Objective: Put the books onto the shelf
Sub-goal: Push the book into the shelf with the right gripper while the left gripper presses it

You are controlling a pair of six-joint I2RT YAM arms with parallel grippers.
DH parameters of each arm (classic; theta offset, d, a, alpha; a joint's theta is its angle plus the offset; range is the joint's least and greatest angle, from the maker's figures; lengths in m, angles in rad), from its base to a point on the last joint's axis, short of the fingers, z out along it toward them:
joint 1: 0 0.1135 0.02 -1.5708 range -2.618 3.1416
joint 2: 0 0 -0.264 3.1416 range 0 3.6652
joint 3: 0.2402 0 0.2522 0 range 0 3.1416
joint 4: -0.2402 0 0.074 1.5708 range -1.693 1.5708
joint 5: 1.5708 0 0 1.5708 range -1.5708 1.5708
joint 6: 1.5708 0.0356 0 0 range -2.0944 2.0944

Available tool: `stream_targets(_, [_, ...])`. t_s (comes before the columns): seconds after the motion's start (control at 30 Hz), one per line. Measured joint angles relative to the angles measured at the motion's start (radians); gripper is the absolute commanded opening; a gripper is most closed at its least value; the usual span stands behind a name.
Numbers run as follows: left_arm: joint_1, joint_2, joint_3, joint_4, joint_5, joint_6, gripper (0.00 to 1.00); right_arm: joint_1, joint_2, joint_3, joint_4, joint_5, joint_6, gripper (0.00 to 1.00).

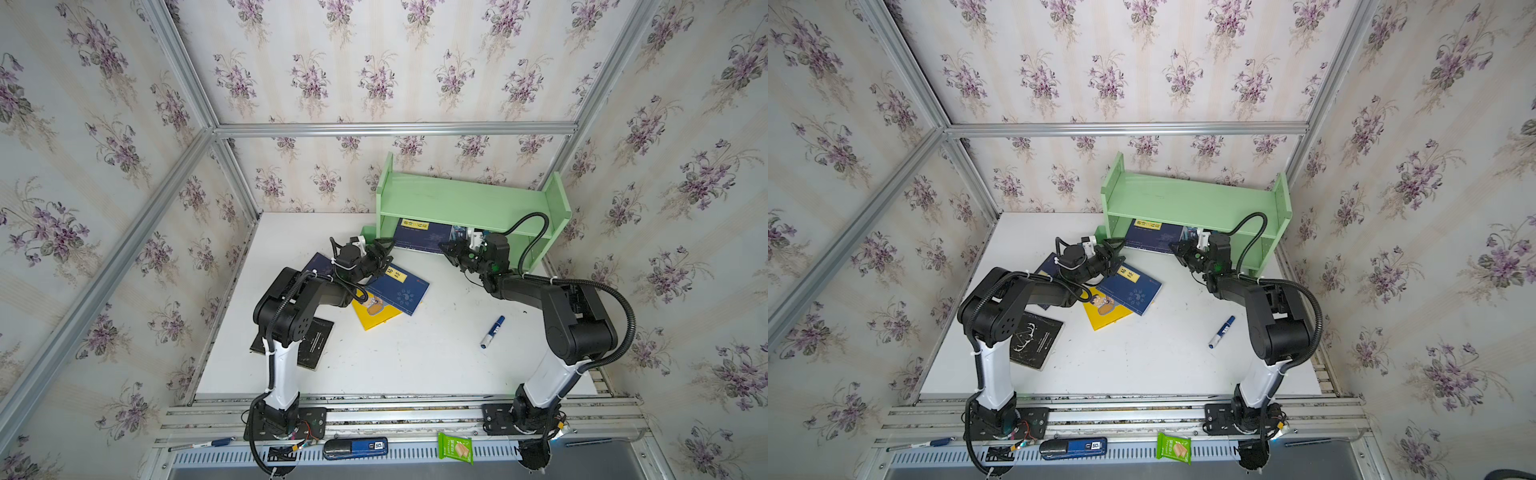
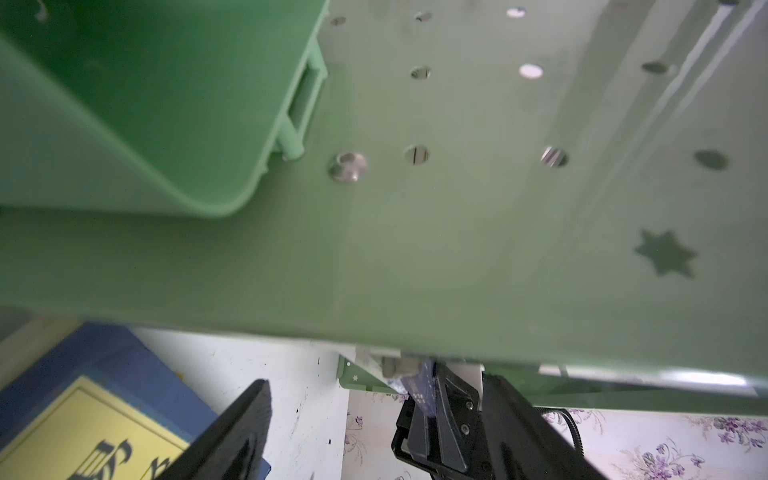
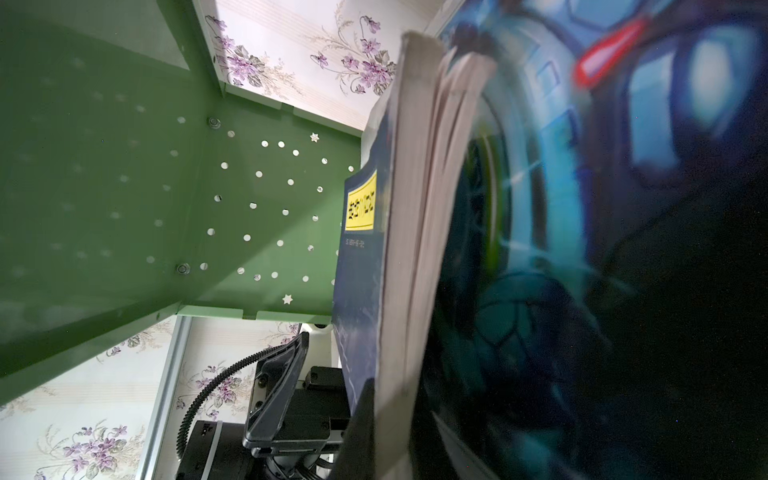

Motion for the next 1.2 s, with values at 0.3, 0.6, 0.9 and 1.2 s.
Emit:
stream_targets(0.3, [-0.004,0.016,0.0,-0.034,-0.023,0.0,0.75,-0.005,0.008,-0.001,0.018,-0.003,0.029,0.0])
stream_targets(0.6, [-0.01,0.023,0.013,-0.038,-0.026,0.0,0.8,-0.014,0.014,0.002,0.022,-0.021,0.029,0.0])
stream_targets(0.9, [-0.012,0.034,0.036,-0.039,-0.027,-0.007,0.82,-0.022,0.019,0.001,0.03,-0.037,0.037,0.0])
stream_targets(1.2, [-0.014,0.042,0.05,-0.039,-0.026,-0.015,0.83,-0.031,0.052,-0.01,0.142,-0.044,0.08,0.0])
